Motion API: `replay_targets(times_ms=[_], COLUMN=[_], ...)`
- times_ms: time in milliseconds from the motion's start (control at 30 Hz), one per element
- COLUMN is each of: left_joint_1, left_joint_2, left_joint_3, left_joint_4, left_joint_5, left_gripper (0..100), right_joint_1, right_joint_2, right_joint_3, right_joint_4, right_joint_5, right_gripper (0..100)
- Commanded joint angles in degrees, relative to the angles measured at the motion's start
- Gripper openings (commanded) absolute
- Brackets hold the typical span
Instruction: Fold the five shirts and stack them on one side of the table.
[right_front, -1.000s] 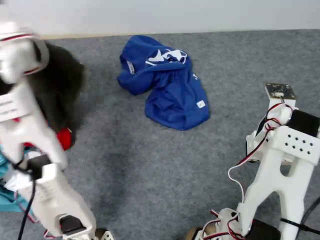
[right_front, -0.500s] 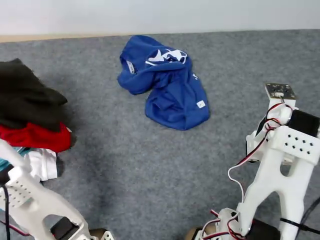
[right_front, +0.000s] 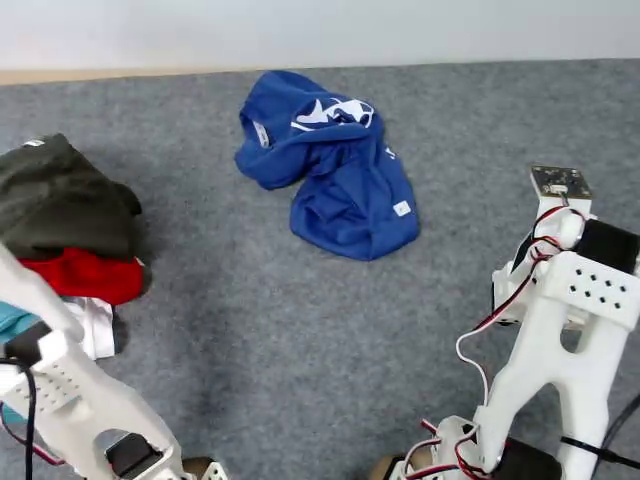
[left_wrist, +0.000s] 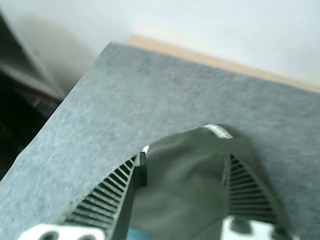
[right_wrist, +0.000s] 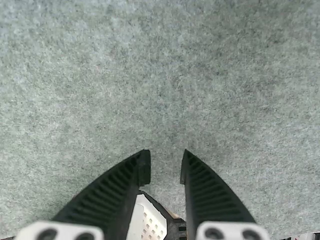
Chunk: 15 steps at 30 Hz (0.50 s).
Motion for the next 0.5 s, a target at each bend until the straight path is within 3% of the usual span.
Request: replay_targets(times_ms=[0,133,267,467], left_joint_1=[6.59,16.88,26.64,33.93], left_joint_2=[-4.84,-4.57,0.09,13.01], left_joint_3=[-2.07,-1.98,-0.31,0.84], left_joint_4=[1.14,1.05,1.05,-3.52], left_joint_5=[-0.35,-0.26,-0.53,-0.97], left_gripper=[25,25,19,16], right_joint_1=[0.66,0.66,0.66,0.66], right_joint_2=[-2.77,-2.77,-2.77,-2.77], right_joint_3=[-0.44,-0.44,-0.44,-0.44], right_joint_4=[2.59,2.59,2.59,2.59], right_joint_5=[0.18,0.18,0.18,0.18], right_gripper=[11.1,11.1,11.1,11.1])
